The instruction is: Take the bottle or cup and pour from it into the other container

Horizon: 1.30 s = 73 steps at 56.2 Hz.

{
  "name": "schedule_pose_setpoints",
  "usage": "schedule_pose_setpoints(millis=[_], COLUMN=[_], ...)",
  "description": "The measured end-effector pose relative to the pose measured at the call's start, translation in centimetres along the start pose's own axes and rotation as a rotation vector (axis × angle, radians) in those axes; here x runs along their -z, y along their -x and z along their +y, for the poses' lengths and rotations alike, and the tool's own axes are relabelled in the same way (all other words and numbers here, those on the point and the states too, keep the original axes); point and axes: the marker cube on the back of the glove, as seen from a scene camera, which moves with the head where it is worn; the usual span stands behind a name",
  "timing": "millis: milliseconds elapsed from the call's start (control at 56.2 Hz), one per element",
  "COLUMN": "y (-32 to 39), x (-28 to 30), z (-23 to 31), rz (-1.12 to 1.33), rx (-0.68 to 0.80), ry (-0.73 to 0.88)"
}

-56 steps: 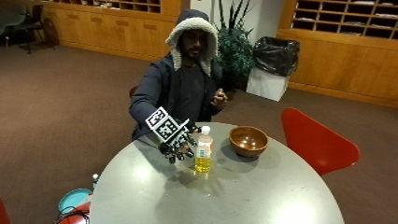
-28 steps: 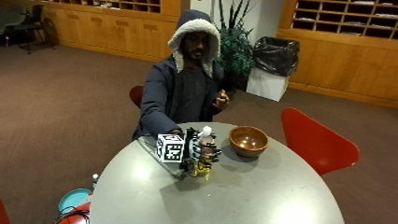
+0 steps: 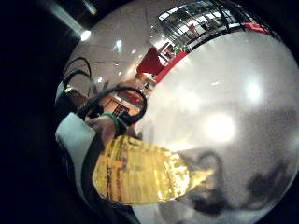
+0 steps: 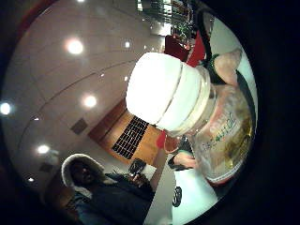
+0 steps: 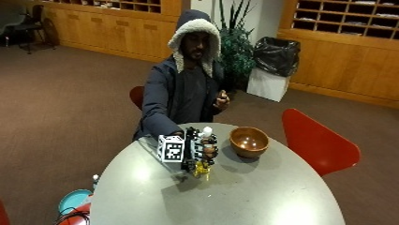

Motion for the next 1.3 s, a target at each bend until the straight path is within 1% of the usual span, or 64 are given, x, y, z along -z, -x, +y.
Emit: schedule_pose_setpoints(millis=[196,285,356,445,569,800,978,1138,1299], y=[1.9,3.8,5.4,7.5,10.1,13.4,13.3,13.3,14.0], x=[0.2,0.2,0.1,0.0,-1.0,-4.1,-7.7,-9.7,-12.0], z=[0.6,-0.1,1.3,2.0,3.1,3.9,4.3,2.4,1.9], rz=[-0.009,-0.004,0.037,0.107,0.224,0.409,0.676,0.973,1.132], rx=[0.048,0.138,0.125,0.163,0.200,0.233,0.270,0.327,0.317], ry=[-0.028,-0.115,-0.027,0.025,0.044,0.151,0.249,0.354,0.471])
